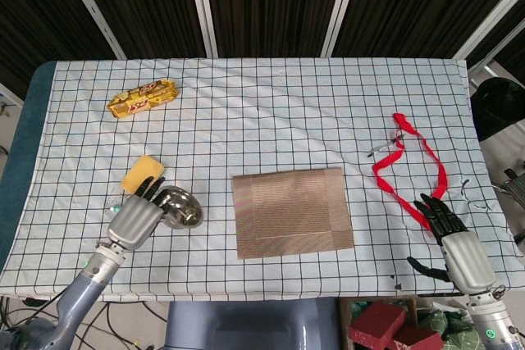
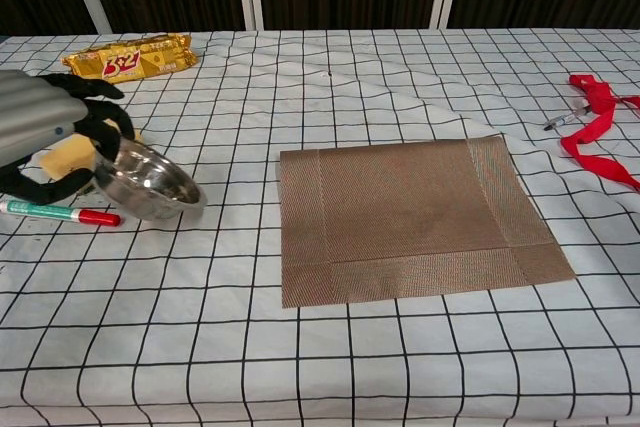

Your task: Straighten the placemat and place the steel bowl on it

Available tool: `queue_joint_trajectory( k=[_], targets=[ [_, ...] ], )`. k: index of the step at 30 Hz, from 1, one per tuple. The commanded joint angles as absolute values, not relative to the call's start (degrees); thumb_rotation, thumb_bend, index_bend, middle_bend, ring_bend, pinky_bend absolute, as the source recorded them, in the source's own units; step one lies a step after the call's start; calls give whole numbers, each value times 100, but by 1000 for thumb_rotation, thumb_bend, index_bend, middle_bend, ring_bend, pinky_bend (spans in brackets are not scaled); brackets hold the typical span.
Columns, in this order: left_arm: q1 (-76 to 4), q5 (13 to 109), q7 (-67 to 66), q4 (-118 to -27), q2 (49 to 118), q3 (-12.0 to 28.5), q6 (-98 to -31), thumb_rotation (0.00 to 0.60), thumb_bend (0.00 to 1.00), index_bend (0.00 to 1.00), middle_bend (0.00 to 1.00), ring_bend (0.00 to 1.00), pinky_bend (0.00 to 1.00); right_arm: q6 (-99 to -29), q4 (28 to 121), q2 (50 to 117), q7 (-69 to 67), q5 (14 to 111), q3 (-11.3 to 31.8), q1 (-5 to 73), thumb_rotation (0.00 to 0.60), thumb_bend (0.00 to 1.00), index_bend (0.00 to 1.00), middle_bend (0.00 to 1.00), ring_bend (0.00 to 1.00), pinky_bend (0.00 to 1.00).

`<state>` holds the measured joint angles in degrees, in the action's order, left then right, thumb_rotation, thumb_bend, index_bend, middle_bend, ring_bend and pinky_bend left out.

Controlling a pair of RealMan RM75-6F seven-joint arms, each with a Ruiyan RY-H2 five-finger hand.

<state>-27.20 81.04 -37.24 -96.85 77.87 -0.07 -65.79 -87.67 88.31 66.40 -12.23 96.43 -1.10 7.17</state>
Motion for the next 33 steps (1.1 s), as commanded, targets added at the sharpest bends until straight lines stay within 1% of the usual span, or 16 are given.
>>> queue_joint_trajectory(
  k=[1, 7, 13, 14, 16, 18, 21, 22, 25, 33],
  targets=[
    [-2533, 8240, -3482, -9642, 7596, -214, -6724, 600, 512, 568, 241, 58, 119, -8766, 8833, 6637, -1222, 9639, -107, 716, 600, 127, 81, 0, 0, 168],
    [-2219, 8601, -3160, -9508, 7342, -641, -6958, 600, 512, 566, 239, 59, 119, -8767, 8835, 6637, -1224, 9638, -101, 714, 600, 127, 81, 0, 0, 168],
    [-1944, 8916, -2869, -9383, 7157, -940, -7224, 600, 501, 540, 229, 58, 119, -8757, 8837, 6638, -1202, 9656, -111, 715, 600, 126, 80, 0, 0, 168],
    [-1899, 8951, -2826, -9369, 7124, -981, -7267, 600, 466, 525, 220, 58, 118, -8754, 8836, 6638, -1200, 9656, -112, 715, 600, 126, 80, 0, 0, 168],
    [-1805, 9030, -2750, -9325, 7062, -1049, -7368, 600, 352, 479, 195, 58, 117, -8744, 8838, 6635, -1199, 9651, -113, 716, 600, 127, 81, 0, 0, 168],
    [-1748, 9087, -2684, -9291, 7026, -1090, -7423, 600, 201, 404, 162, 58, 114, -8736, 8838, 6632, -1186, 9653, -115, 718, 600, 127, 80, 0, 0, 168],
    [-1690, 9171, -2524, -9259, 6962, -1128, -7479, 600, 100, 315, 141, 58, 112, -8735, 8842, 6629, -1169, 9653, -115, 716, 600, 127, 81, 0, 0, 168],
    [-1679, 9191, -2483, -9254, 6942, -1130, -7495, 600, 86, 293, 139, 58, 112, -8737, 8842, 6628, -1162, 9652, -112, 715, 600, 127, 81, 0, 0, 168],
    [-1656, 9262, -2333, -9272, 6859, -1118, -7554, 600, 76, 267, 139, 58, 112, -8748, 8851, 6626, -1167, 9636, -100, 710, 600, 127, 80, 0, 0, 168],
    [-1640, 9382, -2144, -9526, 6622, -999, -7701, 600, 75, 261, 140, 58, 112, -8719, 8868, 6618, -1176, 9624, -100, 715, 600, 127, 80, 0, 0, 168]
  ],
)
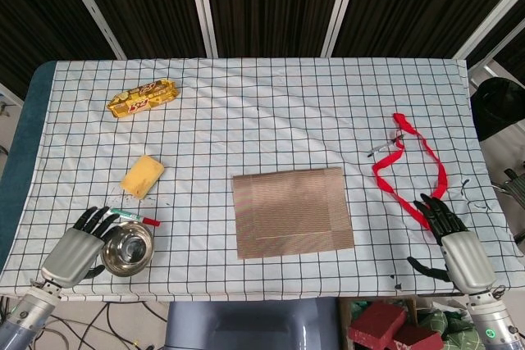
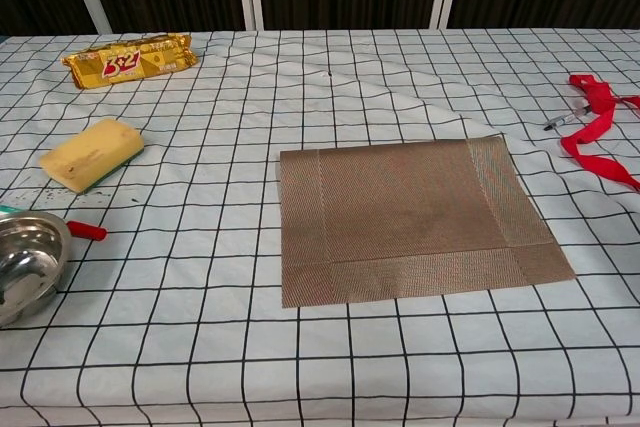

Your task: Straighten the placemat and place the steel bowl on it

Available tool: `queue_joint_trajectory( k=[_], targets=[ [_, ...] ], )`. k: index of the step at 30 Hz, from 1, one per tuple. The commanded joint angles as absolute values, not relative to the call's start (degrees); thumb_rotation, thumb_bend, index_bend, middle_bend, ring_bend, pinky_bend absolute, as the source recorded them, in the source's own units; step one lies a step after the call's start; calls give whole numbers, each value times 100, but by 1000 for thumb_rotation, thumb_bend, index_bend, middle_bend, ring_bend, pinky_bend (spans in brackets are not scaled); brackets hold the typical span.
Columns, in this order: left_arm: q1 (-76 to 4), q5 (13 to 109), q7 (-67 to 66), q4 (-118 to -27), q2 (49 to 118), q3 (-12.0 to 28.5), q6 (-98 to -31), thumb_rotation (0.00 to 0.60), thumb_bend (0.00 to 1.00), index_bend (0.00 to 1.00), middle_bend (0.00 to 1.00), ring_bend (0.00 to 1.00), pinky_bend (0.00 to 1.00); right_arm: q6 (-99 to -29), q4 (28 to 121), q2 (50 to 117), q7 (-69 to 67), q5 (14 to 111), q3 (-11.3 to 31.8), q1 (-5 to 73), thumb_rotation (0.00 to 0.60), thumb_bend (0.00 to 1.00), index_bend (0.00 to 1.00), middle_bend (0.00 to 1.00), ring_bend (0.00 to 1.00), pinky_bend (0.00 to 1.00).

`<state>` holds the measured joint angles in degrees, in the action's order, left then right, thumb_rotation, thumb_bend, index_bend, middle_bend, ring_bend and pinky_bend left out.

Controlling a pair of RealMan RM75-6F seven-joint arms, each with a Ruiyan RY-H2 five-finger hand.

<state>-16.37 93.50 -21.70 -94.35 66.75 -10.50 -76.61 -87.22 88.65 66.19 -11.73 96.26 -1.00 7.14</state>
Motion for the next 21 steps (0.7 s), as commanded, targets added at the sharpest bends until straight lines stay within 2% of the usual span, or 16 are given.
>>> queue_joint_trajectory(
  k=[1, 7, 12, 17, 21],
  targets=[
    [-1646, 9389, -2139, -9575, 6604, -974, -7710, 600, 75, 261, 140, 58, 112, -8719, 8871, 6615, -1180, 9622, -99, 715, 600, 127, 80, 0, 0, 168],
    [-1784, 9303, -2303, -9996, 6585, -731, -7567, 600, 76, 251, 138, 57, 112, -8713, 8890, 6605, -1215, 9610, -93, 716, 600, 127, 80, 0, 0, 168],
    [-2041, 9160, -2699, -10415, 6757, -484, -7195, 600, 76, 217, 134, 58, 112, -8740, 8894, 6613, -1234, 9625, -85, 712, 600, 127, 80, 0, 0, 168],
    [-2383, 8856, -3395, -10729, 7139, -205, -6651, 600, 76, 217, 136, 58, 112, -8777, 8880, 6621, -1287, 9621, -66, 705, 600, 127, 80, 0, 0, 168],
    [-2630, 8488, -3898, -10778, 7564, 6, -6276, 600, 95, 260, 151, 58, 114, -8798, 8875, 6615, -1348, 9609, -49, 702, 600, 127, 80, 0, 0, 168]
  ],
)
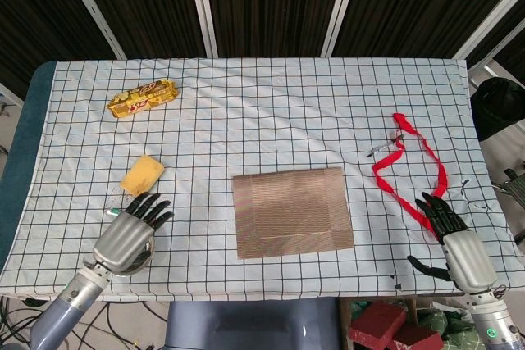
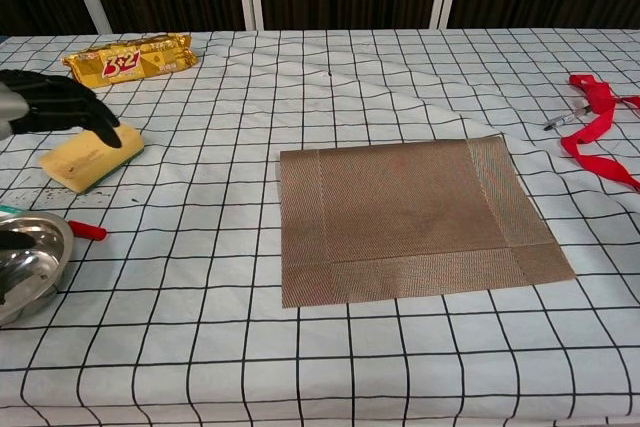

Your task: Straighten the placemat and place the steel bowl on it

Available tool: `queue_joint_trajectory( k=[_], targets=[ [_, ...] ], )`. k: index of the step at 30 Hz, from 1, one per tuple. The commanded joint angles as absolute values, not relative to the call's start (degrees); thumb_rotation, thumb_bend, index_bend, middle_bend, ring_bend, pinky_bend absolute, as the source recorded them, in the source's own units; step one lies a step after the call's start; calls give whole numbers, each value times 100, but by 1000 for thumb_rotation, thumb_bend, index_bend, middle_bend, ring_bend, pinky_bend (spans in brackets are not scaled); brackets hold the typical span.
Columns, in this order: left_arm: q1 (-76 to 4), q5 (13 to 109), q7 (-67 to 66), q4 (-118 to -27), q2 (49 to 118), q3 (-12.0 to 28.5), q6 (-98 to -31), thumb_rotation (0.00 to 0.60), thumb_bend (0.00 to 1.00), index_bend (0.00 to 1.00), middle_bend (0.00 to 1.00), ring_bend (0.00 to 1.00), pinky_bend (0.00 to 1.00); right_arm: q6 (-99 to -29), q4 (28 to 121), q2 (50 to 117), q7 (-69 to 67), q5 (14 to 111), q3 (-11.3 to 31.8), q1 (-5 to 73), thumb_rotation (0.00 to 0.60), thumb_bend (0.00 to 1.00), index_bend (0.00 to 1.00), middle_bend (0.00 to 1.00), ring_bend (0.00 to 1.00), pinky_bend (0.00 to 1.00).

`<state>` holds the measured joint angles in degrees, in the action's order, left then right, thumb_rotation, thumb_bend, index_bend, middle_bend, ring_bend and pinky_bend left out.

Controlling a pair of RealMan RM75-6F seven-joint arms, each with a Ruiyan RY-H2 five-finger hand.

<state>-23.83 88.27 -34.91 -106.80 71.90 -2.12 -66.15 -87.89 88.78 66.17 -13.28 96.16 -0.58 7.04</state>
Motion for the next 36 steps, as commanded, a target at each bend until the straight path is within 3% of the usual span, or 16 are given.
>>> queue_joint_trajectory(
  k=[1, 15, 36],
  targets=[
    [-2701, 8341, -4031, -10768, 7726, 70, -6174, 600, 104, 271, 153, 58, 115, -8803, 8874, 6614, -1362, 9605, -44, 701, 600, 127, 80, 0, 0, 168],
    [-3576, 6924, -5408, -10300, 9243, 510, -5524, 600, 109, 303, 159, 58, 115, -8817, 8909, 6569, -1612, 9484, 33, 697, 600, 126, 80, 0, 0, 168],
    [-4287, 6118, -5933, -9499, 10402, 413, -5637, 600, 112, 297, 162, 58, 115, -8777, 8986, 6508, -1839, 9367, 96, 693, 600, 127, 80, 0, 0, 168]
  ],
)
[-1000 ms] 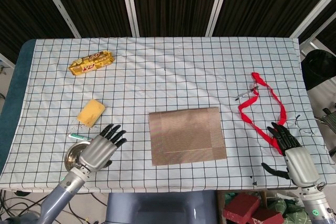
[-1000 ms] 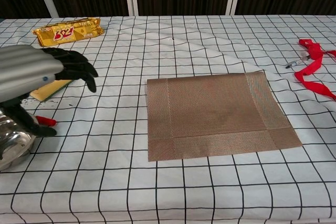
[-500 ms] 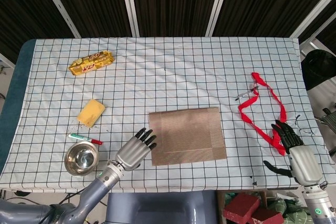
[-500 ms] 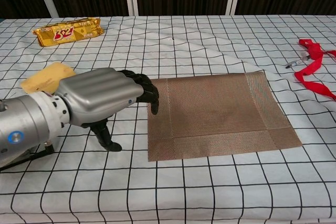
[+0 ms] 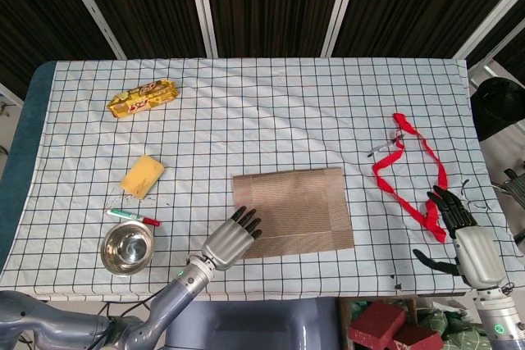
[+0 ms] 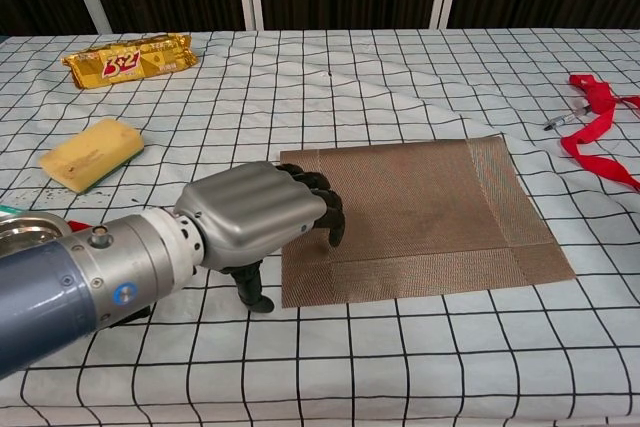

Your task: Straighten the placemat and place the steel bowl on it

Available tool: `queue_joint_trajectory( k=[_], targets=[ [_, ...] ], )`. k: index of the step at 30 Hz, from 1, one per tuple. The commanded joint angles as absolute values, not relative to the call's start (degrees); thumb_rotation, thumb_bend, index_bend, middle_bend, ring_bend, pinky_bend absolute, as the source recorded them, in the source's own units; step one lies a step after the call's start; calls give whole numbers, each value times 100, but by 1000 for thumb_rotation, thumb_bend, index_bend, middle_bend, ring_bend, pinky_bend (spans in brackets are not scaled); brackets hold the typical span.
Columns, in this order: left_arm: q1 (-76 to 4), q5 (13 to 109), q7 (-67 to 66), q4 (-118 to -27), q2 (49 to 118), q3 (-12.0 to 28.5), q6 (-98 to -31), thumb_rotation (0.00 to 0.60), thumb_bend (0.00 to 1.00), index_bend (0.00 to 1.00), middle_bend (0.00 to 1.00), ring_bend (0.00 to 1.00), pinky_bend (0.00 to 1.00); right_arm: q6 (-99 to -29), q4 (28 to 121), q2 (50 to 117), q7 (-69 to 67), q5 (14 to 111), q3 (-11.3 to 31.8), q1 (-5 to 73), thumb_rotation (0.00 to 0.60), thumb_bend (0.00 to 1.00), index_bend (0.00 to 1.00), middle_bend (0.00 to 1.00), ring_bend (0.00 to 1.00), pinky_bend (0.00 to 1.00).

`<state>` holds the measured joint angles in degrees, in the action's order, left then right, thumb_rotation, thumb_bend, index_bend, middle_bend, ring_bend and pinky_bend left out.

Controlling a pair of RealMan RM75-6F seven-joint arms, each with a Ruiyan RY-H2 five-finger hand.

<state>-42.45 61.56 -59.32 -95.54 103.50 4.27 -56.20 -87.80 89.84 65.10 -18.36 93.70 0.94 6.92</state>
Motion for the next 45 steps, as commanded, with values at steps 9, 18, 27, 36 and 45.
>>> queue_joint_trajectory(
  k=[9, 18, 27, 36, 45],
  targets=[
    [-4439, 6047, -5880, -9340, 10535, 363, -5673, 600, 154, 324, 167, 58, 115, -8755, 9003, 6497, -1884, 9327, 119, 694, 600, 127, 80, 0, 0, 168],
    [-4544, 6132, -5718, -9239, 10623, 299, -5714, 600, 268, 365, 188, 58, 119, -8755, 9015, 6494, -1894, 9321, 130, 688, 600, 127, 81, 0, 0, 168],
    [-4612, 6218, -5514, -8968, 10776, 319, -5771, 600, 272, 382, 206, 60, 127, -8739, 9019, 6493, -1909, 9314, 134, 688, 600, 127, 80, 0, 0, 168],
    [-4621, 6381, -5270, -8758, 10918, 333, -5846, 600, 383, 444, 247, 81, 150, -8728, 9023, 6487, -1924, 9302, 141, 688, 600, 127, 81, 0, 0, 168],
    [-4598, 6532, -5170, -8627, 10971, 326, -5960, 600, 477, 481, 266, 95, 158, -8713, 9042, 6479, -1943, 9293, 140, 687, 600, 127, 80, 0, 0, 168]
  ],
)
